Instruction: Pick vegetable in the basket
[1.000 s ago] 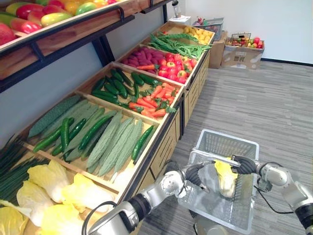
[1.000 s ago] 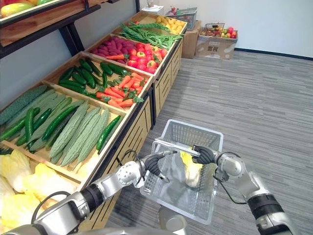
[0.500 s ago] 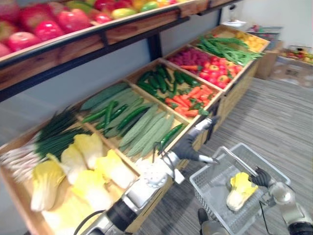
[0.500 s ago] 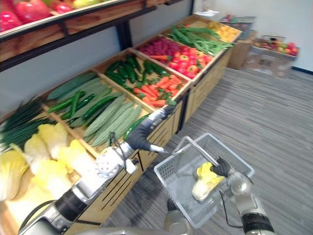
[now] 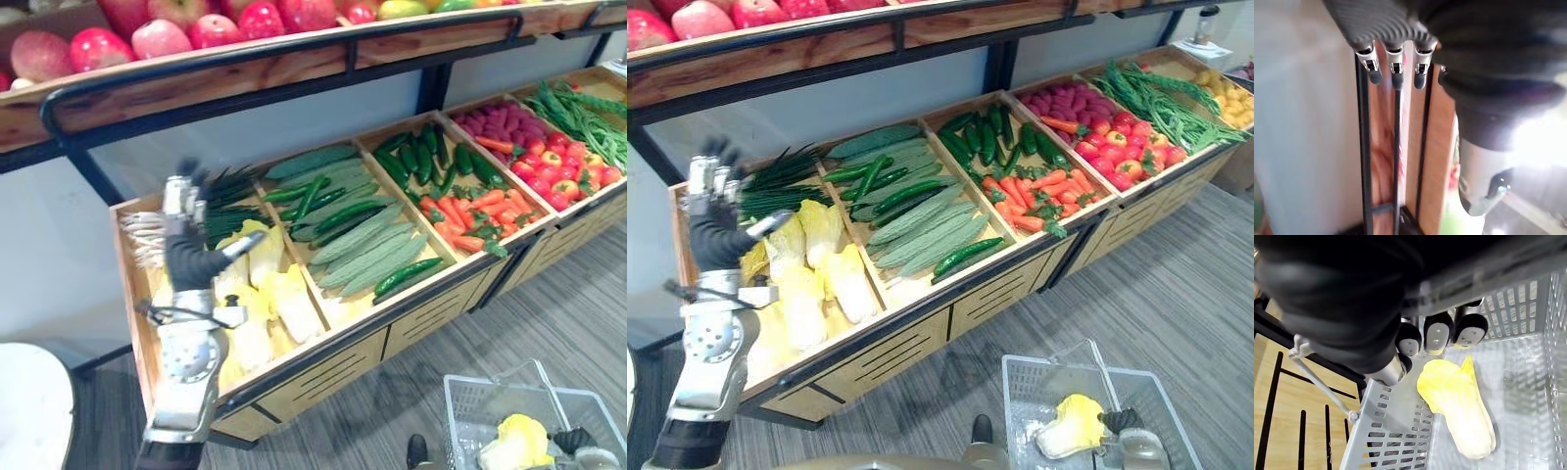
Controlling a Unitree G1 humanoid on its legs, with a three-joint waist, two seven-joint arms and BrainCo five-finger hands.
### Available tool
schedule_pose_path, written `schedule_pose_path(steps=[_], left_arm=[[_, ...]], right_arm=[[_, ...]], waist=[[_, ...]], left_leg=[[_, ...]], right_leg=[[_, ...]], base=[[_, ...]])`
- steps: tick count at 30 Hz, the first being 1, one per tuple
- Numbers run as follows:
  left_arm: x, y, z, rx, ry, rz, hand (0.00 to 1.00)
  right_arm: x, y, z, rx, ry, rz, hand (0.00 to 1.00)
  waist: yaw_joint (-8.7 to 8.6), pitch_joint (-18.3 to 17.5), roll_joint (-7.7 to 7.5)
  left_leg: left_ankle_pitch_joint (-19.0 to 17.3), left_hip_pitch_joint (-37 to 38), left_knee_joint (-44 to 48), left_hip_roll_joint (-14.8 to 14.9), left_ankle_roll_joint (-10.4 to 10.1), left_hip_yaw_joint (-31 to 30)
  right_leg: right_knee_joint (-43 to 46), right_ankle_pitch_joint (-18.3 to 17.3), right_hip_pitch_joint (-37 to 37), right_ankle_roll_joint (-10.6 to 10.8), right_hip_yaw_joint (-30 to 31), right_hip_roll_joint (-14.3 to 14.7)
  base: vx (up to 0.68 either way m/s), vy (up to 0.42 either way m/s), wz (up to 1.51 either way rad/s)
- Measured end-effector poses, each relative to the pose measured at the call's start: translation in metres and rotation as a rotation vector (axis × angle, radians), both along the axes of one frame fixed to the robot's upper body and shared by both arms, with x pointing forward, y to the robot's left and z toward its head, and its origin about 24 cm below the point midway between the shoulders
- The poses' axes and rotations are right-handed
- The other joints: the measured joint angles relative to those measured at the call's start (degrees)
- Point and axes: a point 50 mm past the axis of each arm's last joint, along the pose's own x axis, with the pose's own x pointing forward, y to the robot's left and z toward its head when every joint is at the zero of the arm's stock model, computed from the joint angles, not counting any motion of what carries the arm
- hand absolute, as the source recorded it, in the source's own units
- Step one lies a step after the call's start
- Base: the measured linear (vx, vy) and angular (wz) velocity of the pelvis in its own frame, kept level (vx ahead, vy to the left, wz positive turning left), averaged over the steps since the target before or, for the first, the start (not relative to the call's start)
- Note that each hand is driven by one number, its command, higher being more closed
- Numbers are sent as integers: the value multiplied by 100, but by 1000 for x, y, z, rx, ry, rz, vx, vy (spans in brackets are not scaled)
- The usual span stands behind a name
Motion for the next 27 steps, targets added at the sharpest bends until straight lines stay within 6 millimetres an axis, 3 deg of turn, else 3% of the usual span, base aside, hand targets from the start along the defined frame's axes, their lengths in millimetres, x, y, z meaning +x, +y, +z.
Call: schedule_pose_path(steps=[2, 4, 5, 9, 12, 17, 20, 21, 23, 27], left_arm=[[-6, 25, -17, -68, 49, 169, 0], [-21, 57, -48, -158, 147, 391, 0], [-26, 63, -56, -178, 174, 440, 0], [-65, 86, -127, -283, 446, 691, 0], [-97, 81, -178, -338, 671, 808, 0], [-143, 63, -237, -426, 988, 888, 0], [-174, 54, -265, -592, 1157, 861, 0], [-184, 49, -276, -726, 1207, 828, 0], [-202, 39, -290, -894, 1271, 785, 0], [-211, 28, -299, -976, 1371, 709, 0]], right_arm=[[-9, 4, -5, 19, 6, -44, 100], [-18, 11, -12, 39, 22, -74, 100], [-20, 14, -14, 47, 27, -82, 100], [-27, 31, -25, 84, 59, -121, 100], [-32, 38, -29, 102, 65, -138, 100], [-33, 48, -34, 121, 72, -128, 100], [-37, 51, -36, 125, 82, -125, 100], [-38, 51, -36, 126, 82, -128, 100], [-41, 50, -36, 130, 81, -147, 100], [-45, 50, -37, 127, 87, -140, 100]], waist=[[18, -15, -20], [91, -20, -21], [111, -20, -23], [154, -20, -25], [279, -19, -28], [267, -30, -77], [261, -25, -79], [248, -25, -77], [239, -24, -76], [233, -20, -51]], left_leg=[[8, 2, -1, -13, 12, -156], [13, 2, -1, -24, 21, -280], [19, 0, 0, -27, 31, -319], [44, 31, -9, -36, 51, -545], [44, 105, -30, -31, 51, -574], [56, 153, -64, -34, 39, -648], [89, 251, -155, -32, 19, -645], [101, 287, -214, -29, -5, -642], [102, 292, -216, -28, -13, -640], [102, 302, -216, -25, -20, -615]], right_leg=[[-79, -1, 127, -1, -152, -20], [-150, -2, 220, -2, -261, -33], [-160, -2, 233, -2, -289, -37], [-297, -9, 452, -11, -515, -50], [-315, -12, 538, -8, -551, -51], [-320, -15, 629, -8, -619, -77], [-326, -18, 687, -4, -615, -75], [-327, -18, 689, -4, -607, -77], [-328, -18, 691, -4, -600, -78], [-330, -17, 685, -2, -563, -73]], base=[[28, -10, 39], [22, -9, 27], [26, -8, 25], [32, -15, 27], [11, -11, 7], [-15, -11, 8], [0, 0, 0], [0, 0, 0], [0, 0, 0], [-4, -6, -3]])
